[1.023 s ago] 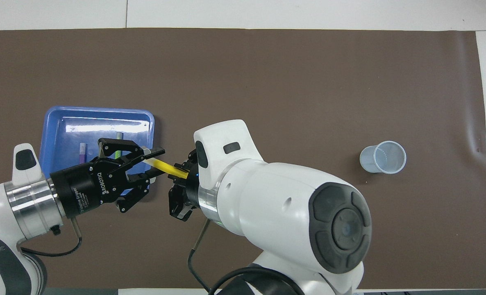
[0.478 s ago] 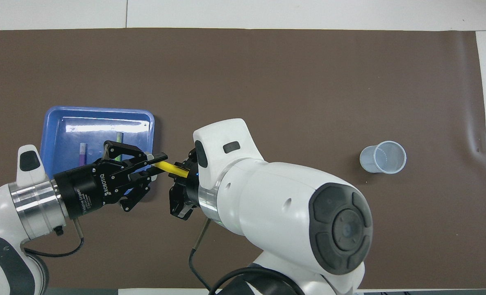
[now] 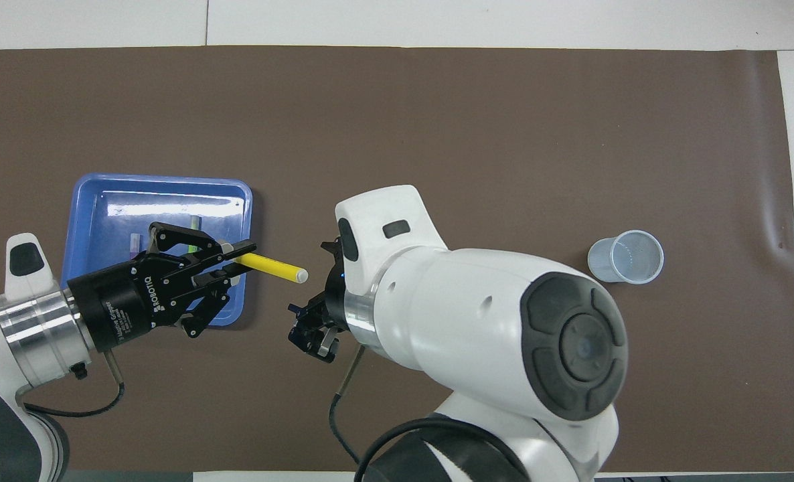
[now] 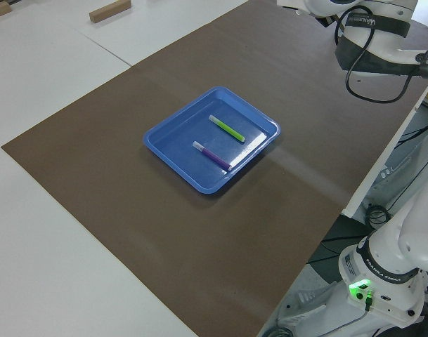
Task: Right arm passes pens to left for tray arrangement
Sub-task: 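Open the right gripper and withdraw it while the left gripper lowers, then place the yellow pen in the tray with the left gripper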
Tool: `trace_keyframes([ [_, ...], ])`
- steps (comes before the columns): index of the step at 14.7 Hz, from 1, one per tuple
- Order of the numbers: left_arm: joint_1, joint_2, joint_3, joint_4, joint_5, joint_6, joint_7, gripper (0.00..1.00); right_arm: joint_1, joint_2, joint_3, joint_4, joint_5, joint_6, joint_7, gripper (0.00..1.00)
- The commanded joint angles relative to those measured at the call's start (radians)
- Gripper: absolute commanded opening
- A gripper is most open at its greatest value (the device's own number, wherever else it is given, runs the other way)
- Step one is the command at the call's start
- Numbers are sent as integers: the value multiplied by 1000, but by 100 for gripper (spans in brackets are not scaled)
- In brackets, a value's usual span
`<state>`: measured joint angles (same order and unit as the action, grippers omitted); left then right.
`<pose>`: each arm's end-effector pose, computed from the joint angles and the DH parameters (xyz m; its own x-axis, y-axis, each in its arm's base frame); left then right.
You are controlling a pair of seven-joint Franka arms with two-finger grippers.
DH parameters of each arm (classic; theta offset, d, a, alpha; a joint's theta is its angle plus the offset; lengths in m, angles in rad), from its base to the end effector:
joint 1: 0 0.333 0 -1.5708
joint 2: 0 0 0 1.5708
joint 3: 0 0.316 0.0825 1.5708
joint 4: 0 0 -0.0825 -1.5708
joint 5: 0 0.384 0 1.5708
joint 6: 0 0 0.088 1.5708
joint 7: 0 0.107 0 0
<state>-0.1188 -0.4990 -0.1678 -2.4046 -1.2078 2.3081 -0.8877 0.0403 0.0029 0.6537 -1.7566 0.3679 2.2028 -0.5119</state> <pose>0.4145 -0.1502 0.5451 0.4308 0.6347 -0.6416 0.8298 0.0010 0.5581 0.4550 0.3940 0.6015 0.4523 0.7288 0.5141 0.8789 -0.4620 -0.1183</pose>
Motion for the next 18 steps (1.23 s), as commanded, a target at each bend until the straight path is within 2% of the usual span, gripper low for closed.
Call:
trace_keyframes([
  [1, 56, -9, -6, -7, -1, 10, 22, 0, -11, -82, -81, -29, -4, -90, -30, 100],
  [3, 100, 49, -6, 27, 5, 8, 84, 0, -11, -89, -153, -27, -4, -162, -28, 100],
  [4, 109, 75, -6, 38, 57, 4, 105, 0, -11, -89, -196, -27, -3, -185, -27, 100],
  [7, 128, 173, 10, 117, 324, -96, 162, 0, -10, -89, -319, -29, -3, -245, -20, 100],
  [9, 186, 249, 17, 185, 413, -179, 248, 0, -10, -87, -396, -29, -4, -274, -20, 100],
  [12, 208, 325, 24, 200, 578, -213, 395, 0, -8, -84, -495, -29, -10, -314, -17, 100],
  [14, 263, 426, 30, 302, 728, -312, 513, 0, -7, -78, -540, -24, -113, -304, -4, 100],
  [16, 275, 550, 28, 422, 885, -377, 605, 0, -8, -72, -555, -18, -231, -299, 77, 100],
  [18, 268, 631, 27, 452, 1009, -375, 685, 0, -8, -72, -568, -18, -315, -301, 220, 100],
])
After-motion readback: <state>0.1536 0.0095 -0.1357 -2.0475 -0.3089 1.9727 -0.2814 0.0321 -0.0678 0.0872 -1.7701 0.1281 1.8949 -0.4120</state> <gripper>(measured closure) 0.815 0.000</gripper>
